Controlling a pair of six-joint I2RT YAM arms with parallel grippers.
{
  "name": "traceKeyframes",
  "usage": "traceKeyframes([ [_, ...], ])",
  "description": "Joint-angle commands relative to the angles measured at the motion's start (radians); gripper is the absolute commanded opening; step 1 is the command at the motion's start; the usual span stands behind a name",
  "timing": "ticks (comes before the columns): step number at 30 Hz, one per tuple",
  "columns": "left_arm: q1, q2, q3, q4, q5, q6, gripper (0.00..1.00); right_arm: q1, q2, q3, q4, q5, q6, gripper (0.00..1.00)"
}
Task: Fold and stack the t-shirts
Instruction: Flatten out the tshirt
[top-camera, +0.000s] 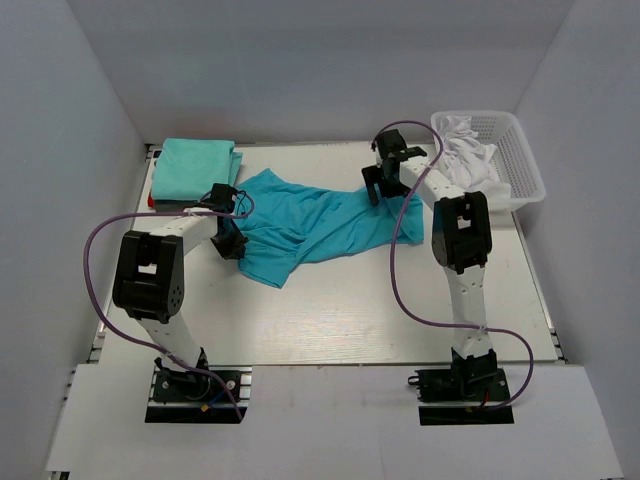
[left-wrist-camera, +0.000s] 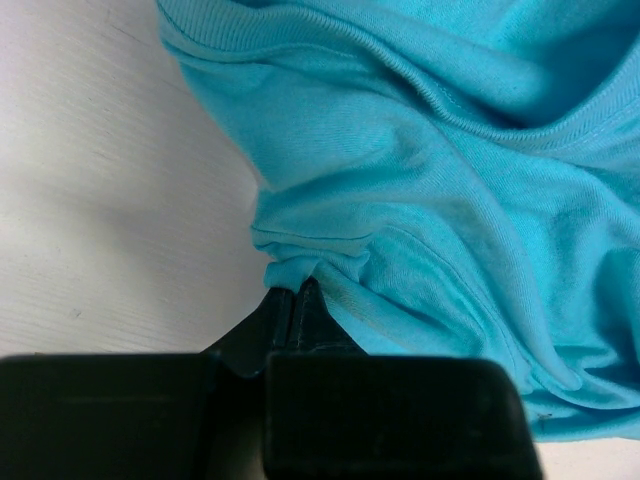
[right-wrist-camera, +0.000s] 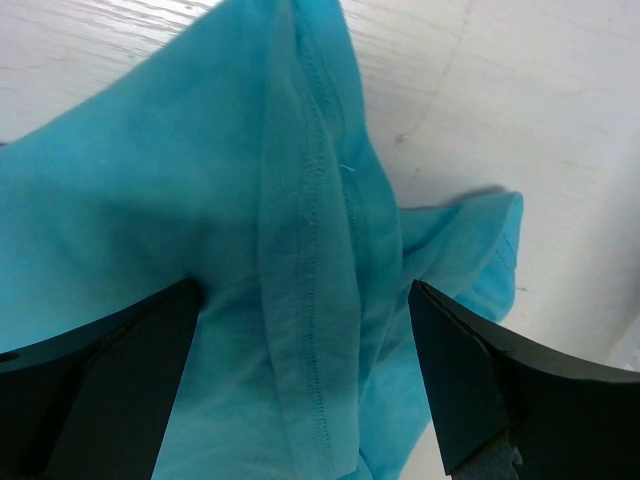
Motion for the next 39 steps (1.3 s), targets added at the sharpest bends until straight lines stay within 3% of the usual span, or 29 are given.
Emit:
traceKeyframes([
  [1, 0.001, -0.006, -0.031, -0.016, -0.037, 0.008, 0.00, -0.003, -0.011, 0.024, -0.007, 0.099, 0.030, 0.90],
  [7, 0.001, -0.006, -0.031, -0.016, -0.037, 0.008, 0.00, -0.006, -0.055, -0.011, 0.040, 0.129, 0.070, 0.89],
  [12, 0.001, 0.003, -0.031, -0.025, -0.046, 0.008, 0.00, -0.007, -0.045, -0.005, 0.027, 0.147, 0.070, 0.57],
  [21, 0.001, 0.012, -0.022, -0.025, -0.046, 0.008, 0.00, -0.010, -0.066, -0.018, -0.003, 0.167, 0.090, 0.48],
  [23, 0.001, 0.012, -0.022, -0.025, -0.046, 0.008, 0.00, -0.010, -0.078, -0.025, 0.005, 0.170, 0.092, 0.38],
  [24, 0.001, 0.012, -0.022, -0.025, -0.046, 0.008, 0.00, -0.010, -0.081, -0.031, 0.014, 0.167, 0.090, 0.18],
  [26, 0.001, 0.012, -0.022, -0.025, -0.046, 0.008, 0.00, -0.013, -0.083, -0.034, 0.017, 0.158, 0.089, 0.00],
  [33, 0.001, -0.040, 0.010, -0.025, -0.037, 0.020, 0.00, -0.016, -0.164, -0.063, 0.045, 0.095, 0.124, 0.00],
  [39, 0.001, -0.280, 0.010, 0.011, -0.049, 0.032, 0.00, -0.049, -0.383, -0.172, 0.060, -0.035, 0.129, 0.00],
])
